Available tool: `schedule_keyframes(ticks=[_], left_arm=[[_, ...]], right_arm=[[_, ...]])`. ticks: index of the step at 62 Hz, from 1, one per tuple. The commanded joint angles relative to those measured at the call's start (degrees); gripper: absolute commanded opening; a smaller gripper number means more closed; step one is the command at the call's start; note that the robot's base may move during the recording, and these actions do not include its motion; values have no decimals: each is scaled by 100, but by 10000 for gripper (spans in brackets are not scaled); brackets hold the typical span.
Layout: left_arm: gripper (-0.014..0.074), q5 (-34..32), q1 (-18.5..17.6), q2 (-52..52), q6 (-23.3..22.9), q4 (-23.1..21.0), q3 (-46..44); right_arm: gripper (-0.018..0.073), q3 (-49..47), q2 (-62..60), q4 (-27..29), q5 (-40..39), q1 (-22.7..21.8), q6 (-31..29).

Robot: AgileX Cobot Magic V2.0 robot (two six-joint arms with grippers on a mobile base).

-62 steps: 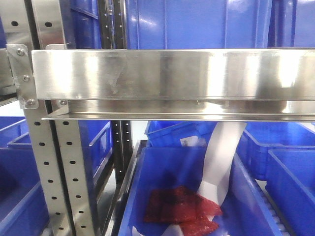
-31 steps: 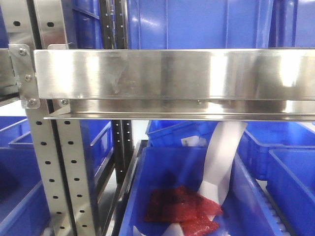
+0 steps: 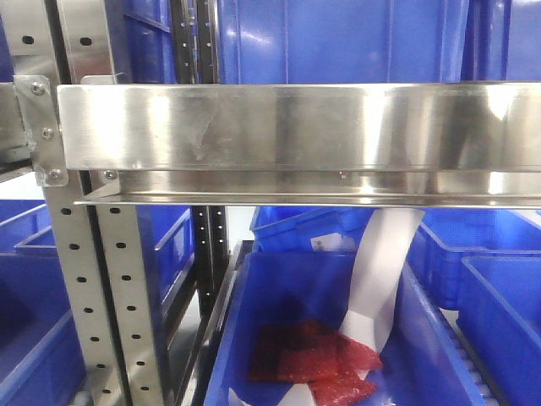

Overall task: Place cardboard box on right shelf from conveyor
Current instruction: 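Align the base with the shelf, box held in the right gripper, then lower the box onto the shelf roller lane with the right gripper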

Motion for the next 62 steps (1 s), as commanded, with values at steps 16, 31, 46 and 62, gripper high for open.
schedule_keyframes(ticks=[16,31,46,62], left_arm=[[-116,-489,9,-45,-27,7,59],[-116,-489,9,-45,-27,7,59],[-116,-489,9,-45,-27,7,59],[-116,-489,9,-45,-27,7,59]], right_arm=[[54,-546,1282,-67,-688,394,-2180],[54,-546,1800,-67,-1258,573,-2672],[57,-546,2034,-67,-1555,619,-2672],[218,-546,2076,-67,-1618,626,-2672]])
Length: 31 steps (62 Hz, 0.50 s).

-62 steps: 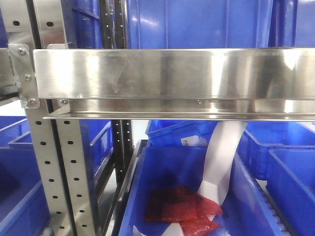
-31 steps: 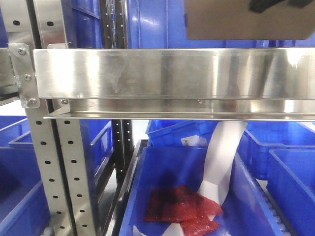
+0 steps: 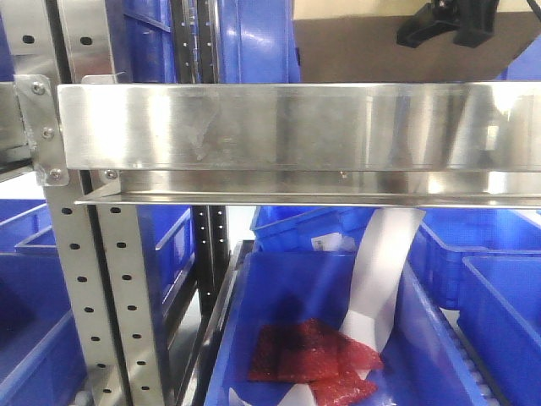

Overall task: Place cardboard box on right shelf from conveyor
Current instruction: 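Lower the box onto the shelf roller lane with the right gripper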

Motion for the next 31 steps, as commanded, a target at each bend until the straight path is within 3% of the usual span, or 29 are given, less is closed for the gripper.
schedule_keyframes(ticks=[1,12,31], left_arm=[[-116,-489,9,-45,-27,7,59],[-116,-489,9,-45,-27,7,59],[-116,-489,9,-45,-27,7,59]], right_arm=[[247,-225,-195,-30,-569,-5,-59],[622,-225,-189,-30,-600,-5,-19],[627,-225,-245,-30,-567,-1,-12]])
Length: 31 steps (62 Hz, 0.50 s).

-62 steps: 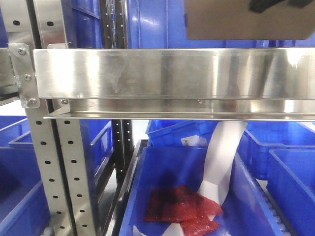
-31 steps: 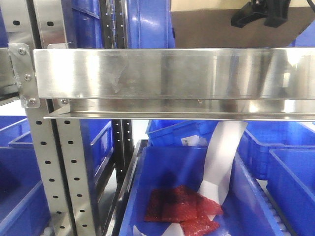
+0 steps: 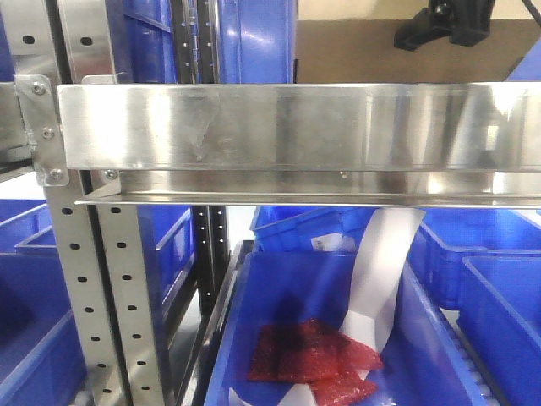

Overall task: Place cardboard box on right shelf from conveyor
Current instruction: 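Lower the box onto the shelf roller lane with the right gripper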

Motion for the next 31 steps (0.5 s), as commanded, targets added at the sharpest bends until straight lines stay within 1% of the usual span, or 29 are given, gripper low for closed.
schedule_keyframes(ticks=[1,6,18,31], left_arm=[[-116,-489,9,-45,-27,7,59],[-116,-489,9,-45,-27,7,59],[-116,-489,9,-45,-27,7,59],[-116,-489,9,-45,-27,7,59]], right_arm=[[627,-220,-297,-24,-439,7,-2],[621,-214,-420,0,-250,7,72],[621,-214,-874,215,524,8,253],[621,-214,-1286,219,529,8,396]])
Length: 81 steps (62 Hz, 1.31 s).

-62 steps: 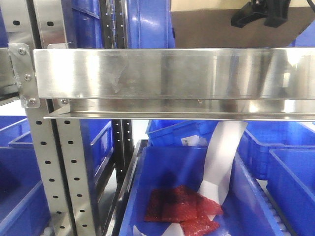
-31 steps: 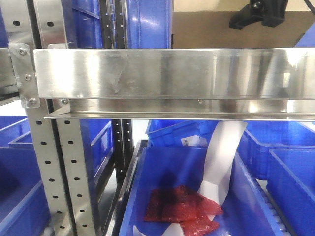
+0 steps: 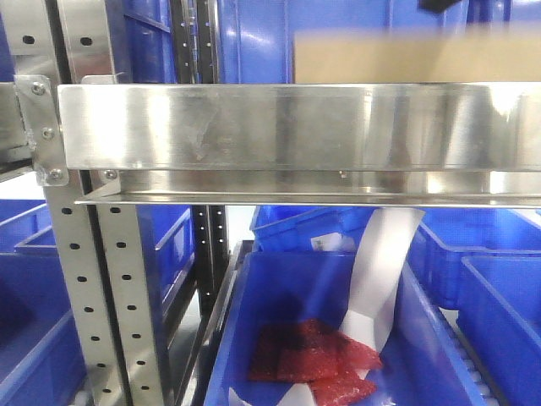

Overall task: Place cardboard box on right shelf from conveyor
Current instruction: 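Lower the box onto the shelf roller lane with the right gripper, then open the right gripper and release the box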

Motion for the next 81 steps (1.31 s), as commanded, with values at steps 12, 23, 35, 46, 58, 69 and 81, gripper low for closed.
schedule_keyframes(ticks=[12,23,35,46,58,69,81], left_arm=[[-116,-489,9,-45,-27,7,59],[-116,-489,9,-45,-27,7,59],[-116,-489,9,-45,-27,7,59],[-116,-489,9,-45,-27,7,59],[-116,-489,9,-45,-27,7,59],[-116,-489,9,-45,-27,7,59],[-116,-489,9,-45,-27,7,59]], right_arm=[[568,-214,-499,139,-1201,-17,1390],[155,-214,-493,187,-1924,-17,2870],[64,-214,-493,736,-1911,-25,4351],[53,-214,-499,1245,-1863,-301,5036],[53,205,-851,1674,-1661,-731,5231],[53,1395,-1825,1746,-2177,-872,5254],[53,2941,-3326,1847,-2879,-879,5254]])
